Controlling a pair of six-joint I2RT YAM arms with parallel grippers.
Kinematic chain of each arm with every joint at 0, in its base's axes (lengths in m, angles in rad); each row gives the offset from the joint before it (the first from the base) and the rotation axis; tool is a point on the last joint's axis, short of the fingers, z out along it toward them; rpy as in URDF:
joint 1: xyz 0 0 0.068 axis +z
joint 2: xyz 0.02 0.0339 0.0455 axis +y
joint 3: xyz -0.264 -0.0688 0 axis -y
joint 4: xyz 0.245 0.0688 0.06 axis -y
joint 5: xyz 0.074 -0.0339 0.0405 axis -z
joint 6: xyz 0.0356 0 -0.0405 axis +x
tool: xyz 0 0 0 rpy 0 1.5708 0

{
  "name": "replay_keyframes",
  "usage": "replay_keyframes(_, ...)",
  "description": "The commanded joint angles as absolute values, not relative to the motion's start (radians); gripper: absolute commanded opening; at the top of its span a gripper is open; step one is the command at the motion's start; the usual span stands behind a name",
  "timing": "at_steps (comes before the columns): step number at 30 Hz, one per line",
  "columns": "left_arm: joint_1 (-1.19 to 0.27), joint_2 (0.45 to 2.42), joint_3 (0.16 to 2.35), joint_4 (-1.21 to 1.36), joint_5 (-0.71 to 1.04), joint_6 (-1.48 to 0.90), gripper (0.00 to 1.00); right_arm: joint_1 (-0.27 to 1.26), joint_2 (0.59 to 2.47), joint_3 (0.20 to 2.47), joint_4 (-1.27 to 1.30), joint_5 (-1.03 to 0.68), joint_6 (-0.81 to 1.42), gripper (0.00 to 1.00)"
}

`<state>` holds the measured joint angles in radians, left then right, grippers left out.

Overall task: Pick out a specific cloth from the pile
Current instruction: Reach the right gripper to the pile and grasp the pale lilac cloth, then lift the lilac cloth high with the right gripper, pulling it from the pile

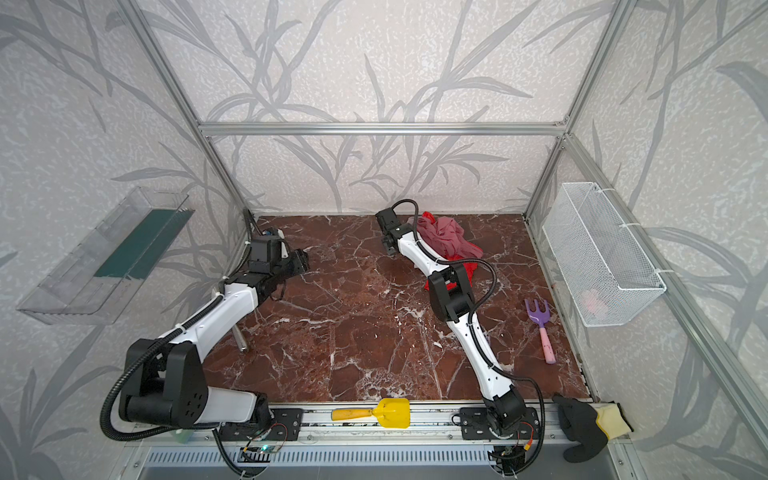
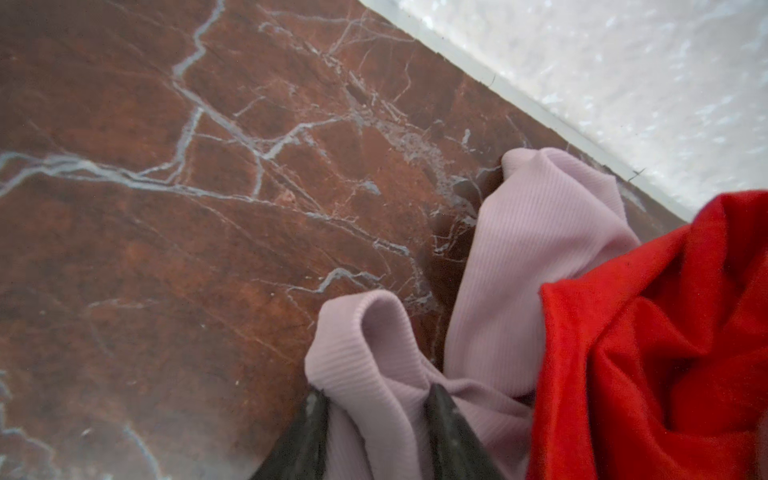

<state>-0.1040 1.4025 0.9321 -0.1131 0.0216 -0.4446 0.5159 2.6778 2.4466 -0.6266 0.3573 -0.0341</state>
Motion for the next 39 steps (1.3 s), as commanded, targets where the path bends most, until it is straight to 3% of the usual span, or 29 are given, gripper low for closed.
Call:
replay_keyframes(1,-0.104,1.406,0.946,-0.127,0.02,-0.437,0.66,0.514,2.711,2.499,-0.651,0.382,-0.046,0.22)
replay_keyframes(4,-0.104,1.407,0.946,-0.124,0.018,-0.437,0.66,0.515,2.709,2.509,-0.659,0.397,-0.037,0.0)
replay_keyframes(9,-0.104,1.41,0.951,-0.126,0.024,-0.444,0.66,0.518,2.623,2.431,-0.635,0.39,-0.008,0.0)
replay_keyframes(26,-0.104,1.333,0.952,-0.126,0.06,-0.496,0.65,0.471,2.078,1.961,-0.431,0.309,0.065,0.0)
replay_keyframes(39,-0.107,1.283,0.993,-0.173,0.108,-0.513,0.65,0.353,1.822,1.807,-0.419,0.19,0.148,0.0)
